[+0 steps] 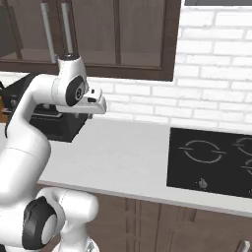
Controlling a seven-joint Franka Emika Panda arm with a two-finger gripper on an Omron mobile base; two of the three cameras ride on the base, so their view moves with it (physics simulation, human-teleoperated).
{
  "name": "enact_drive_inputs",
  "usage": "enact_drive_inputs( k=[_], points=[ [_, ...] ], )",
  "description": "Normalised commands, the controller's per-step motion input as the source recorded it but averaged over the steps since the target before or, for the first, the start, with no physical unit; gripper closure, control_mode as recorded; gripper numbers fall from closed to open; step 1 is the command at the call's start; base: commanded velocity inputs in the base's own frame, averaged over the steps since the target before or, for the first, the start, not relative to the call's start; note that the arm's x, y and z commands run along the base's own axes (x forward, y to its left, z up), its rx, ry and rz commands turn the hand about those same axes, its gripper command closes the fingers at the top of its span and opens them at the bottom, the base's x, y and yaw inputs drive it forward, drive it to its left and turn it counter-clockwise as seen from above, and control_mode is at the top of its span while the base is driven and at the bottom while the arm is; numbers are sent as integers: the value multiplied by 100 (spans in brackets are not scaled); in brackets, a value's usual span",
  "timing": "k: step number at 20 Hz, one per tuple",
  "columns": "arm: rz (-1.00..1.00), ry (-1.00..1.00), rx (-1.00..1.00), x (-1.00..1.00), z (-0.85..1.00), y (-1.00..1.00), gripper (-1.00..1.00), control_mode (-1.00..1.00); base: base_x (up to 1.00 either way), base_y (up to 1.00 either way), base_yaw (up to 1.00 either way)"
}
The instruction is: Take a straw from the drawer in front and place it inside the glass cup on the dining counter.
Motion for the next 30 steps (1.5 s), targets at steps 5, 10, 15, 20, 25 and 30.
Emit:
enact_drive_inputs(
  k=[5,10,15,20,25,30],
  points=[
    [0,0,0,0,0,0,-100,100,-13,0,0],
    [0,0,0,0,0,0,-100,100,-89,-8,0],
    [0,0,0,0,0,0,-100,100,-29,-45,9],
    [0,0,0,0,0,0,-100,100,10,-77,46],
    [0,0,0,0,0,0,-100,100,10,-54,67],
    [0,0,0,0,0,0,-100,100,1,-43,73]
  ],
)
